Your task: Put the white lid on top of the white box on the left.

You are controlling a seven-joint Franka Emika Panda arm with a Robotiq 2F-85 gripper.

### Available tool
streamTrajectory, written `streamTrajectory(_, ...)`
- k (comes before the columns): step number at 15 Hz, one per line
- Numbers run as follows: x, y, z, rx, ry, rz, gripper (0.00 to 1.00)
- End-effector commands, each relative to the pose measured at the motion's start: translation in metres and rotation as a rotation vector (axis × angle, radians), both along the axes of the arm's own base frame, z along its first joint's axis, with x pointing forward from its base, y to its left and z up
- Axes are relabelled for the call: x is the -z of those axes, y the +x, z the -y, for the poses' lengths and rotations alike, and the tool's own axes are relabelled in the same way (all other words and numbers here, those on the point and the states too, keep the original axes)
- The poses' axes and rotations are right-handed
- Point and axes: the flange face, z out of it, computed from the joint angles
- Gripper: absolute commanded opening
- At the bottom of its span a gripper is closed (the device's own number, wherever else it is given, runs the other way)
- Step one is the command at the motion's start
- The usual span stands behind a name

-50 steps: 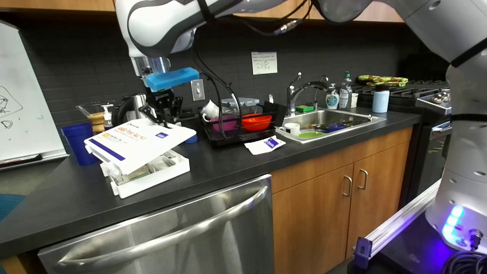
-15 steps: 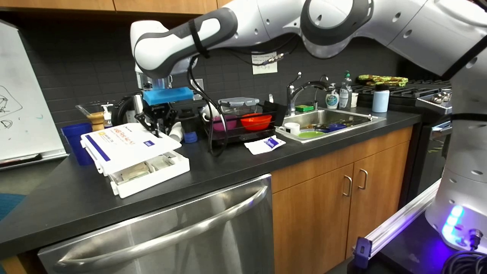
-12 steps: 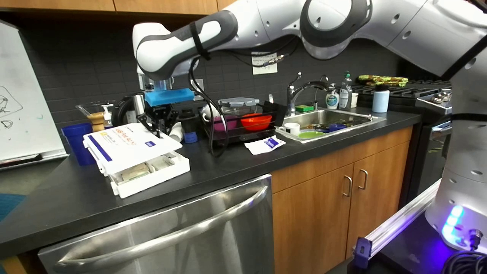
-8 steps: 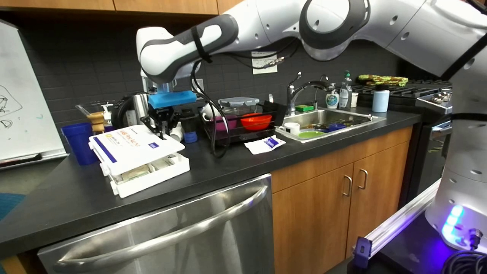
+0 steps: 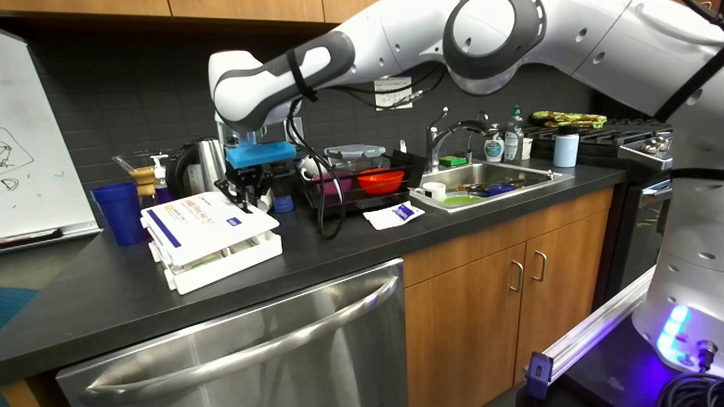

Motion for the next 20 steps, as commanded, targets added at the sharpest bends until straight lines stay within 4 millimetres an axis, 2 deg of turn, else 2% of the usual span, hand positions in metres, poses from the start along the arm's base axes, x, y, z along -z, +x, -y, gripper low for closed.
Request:
streamTrajectory(1,0.001,0.001,-0.001,-0.003,0.012,-0.007,0.06)
streamTrajectory(8,0.019,-0.004,-0.004,-0.019,-0.017,-0.028,0.06)
streamTrajectory(14,0.021,-0.005,-0.003,-0.028,-0.032,-0.032,0.06)
streamTrajectory(15,0.021,-0.005,-0.003,-0.033,-0.035,-0.032,0.17)
streamTrajectory(16,0.021,-0.005,-0.003,-0.038,-0.037,-0.032,0.06)
streamTrajectory(20,0.017,-0.006,-0.008,-0.041,-0.023,-0.026,0.05)
